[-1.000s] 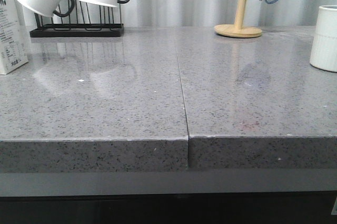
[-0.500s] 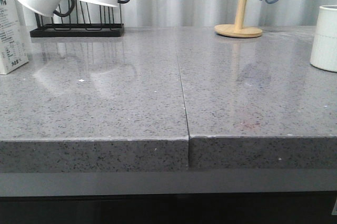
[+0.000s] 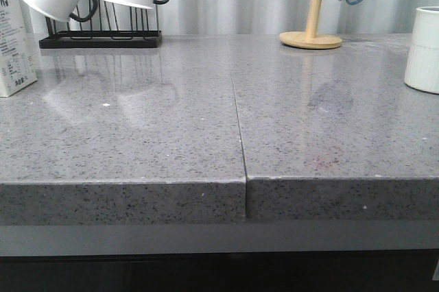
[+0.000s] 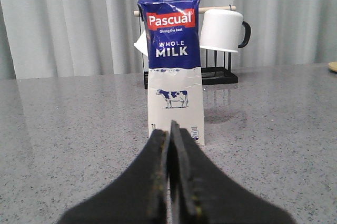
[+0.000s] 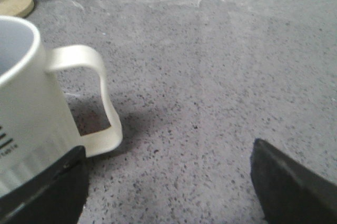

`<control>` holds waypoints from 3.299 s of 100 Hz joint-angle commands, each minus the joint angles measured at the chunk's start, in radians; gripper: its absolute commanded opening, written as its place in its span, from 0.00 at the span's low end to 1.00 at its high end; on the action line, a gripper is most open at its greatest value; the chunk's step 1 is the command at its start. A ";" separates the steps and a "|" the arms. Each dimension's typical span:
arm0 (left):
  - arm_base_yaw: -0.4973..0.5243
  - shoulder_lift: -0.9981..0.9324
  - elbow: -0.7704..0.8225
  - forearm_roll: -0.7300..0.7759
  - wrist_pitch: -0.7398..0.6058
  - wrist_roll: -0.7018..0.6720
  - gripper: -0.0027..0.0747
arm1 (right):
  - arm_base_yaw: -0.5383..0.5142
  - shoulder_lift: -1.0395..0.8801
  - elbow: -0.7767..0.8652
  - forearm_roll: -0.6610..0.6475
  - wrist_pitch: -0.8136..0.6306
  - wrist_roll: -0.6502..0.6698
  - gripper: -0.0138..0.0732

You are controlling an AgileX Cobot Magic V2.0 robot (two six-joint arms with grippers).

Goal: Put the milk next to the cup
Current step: 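Move the right gripper to the white HOME mug and grasp its handle, then carry the HOME mug with the right gripper toward the table center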

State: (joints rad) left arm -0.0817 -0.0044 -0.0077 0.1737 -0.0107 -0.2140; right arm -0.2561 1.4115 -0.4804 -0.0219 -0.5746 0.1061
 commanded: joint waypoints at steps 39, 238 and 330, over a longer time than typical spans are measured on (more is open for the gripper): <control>0.002 -0.033 0.052 -0.007 -0.076 -0.010 0.01 | -0.008 0.089 -0.127 -0.054 -0.140 0.017 0.87; 0.002 -0.033 0.052 -0.007 -0.076 -0.010 0.01 | 0.782 0.280 -0.486 0.723 -0.132 -0.550 0.10; 0.002 -0.033 0.052 -0.007 -0.076 -0.010 0.01 | 0.795 0.317 -0.452 0.725 -0.064 -0.535 0.63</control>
State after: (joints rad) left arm -0.0817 -0.0044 -0.0077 0.1737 -0.0107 -0.2140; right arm 0.5334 1.7784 -0.9210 0.7282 -0.5836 -0.4330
